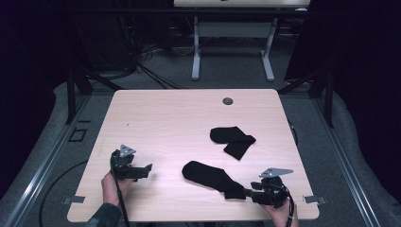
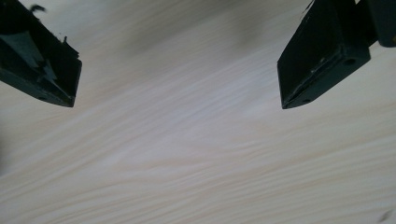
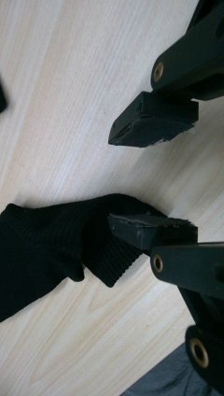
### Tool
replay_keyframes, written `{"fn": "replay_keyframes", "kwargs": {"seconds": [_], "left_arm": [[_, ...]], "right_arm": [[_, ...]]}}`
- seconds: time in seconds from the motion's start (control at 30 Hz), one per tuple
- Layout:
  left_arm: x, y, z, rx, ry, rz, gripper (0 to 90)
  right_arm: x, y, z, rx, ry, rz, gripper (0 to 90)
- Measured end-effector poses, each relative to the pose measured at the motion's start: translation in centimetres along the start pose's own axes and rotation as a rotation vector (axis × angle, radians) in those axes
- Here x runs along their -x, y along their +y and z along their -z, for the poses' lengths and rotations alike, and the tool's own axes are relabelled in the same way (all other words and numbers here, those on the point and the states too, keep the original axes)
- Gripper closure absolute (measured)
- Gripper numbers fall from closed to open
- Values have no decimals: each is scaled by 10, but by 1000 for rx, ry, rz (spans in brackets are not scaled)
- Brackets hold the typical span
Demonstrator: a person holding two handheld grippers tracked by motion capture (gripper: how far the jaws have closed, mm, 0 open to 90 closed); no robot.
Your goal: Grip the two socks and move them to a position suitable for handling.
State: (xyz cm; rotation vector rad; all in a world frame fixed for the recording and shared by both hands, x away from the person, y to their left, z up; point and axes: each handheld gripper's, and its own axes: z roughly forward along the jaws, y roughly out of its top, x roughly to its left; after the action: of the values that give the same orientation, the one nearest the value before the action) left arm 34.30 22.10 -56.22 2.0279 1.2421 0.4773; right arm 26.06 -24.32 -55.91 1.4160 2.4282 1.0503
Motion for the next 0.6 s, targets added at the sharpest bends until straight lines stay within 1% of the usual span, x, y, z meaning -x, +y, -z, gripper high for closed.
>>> {"fn": "replay_keyframes", "kwargs": {"seconds": [0.03, 0.07, 0.1, 0.13, 0.17, 0.23, 0.27, 0.3, 0.33, 0.37, 0.4, 0.43, 0.47, 0.5, 0.57, 0.6], "left_arm": [[0, 0, 0, 0, 0, 0, 6], [15, 11, -1, -16, -49, -13, 15], [23, 16, -4, -21, -75, -28, 16], [30, 21, -6, -35, -106, -41, 21], [38, 24, -9, -45, -131, -55, 47], [51, 30, -14, -60, -165, -87, 93], [60, 32, -17, -64, -192, -102, 128], [66, 35, -20, -76, -215, -113, 175], [66, 35, -20, -76, -215, -113, 201], [74, 37, -24, -76, -230, -124, 227], [83, 39, -29, -103, -257, -140, 243], [87, 40, -32, -115, -275, -146, 264], [87, 40, -32, -115, -275, -146, 279], [93, 41, -36, -132, -277, -163, 291], [95, 41, -38, -138, -284, -167, 318], [97, 41, -42, -156, -283, -177, 334]], "right_arm": [[0, 0, 0, 0, 0, 0, 541], [-2, 1, -2, -10, -1, 7, 543], [-3, 1, -3, -13, -3, 0, 543], [-3, 1, -4, -15, -2, 9, 544], [-4, 1, -4, -18, 0, 7, 550], [-5, 1, -4, -23, 3, 5, 554], [-5, 1, -5, -21, 5, 4, 569], [-5, 0, -5, -24, 8, 0, 574], [-5, 0, -5, -24, 8, 0, 574], [-6, -1, -8, -28, 12, 2, 582], [-6, -1, -8, -31, 16, 2, 584], [-6, -1, -8, -28, 18, 2, 586], [-6, -1, -8, -28, 18, 2, 586], [-7, 0, -7, -31, 18, 1, 590], [-7, 0, -7, -28, 14, 1, 596], [-7, 0, -7, -29, 14, 5, 601]]}}
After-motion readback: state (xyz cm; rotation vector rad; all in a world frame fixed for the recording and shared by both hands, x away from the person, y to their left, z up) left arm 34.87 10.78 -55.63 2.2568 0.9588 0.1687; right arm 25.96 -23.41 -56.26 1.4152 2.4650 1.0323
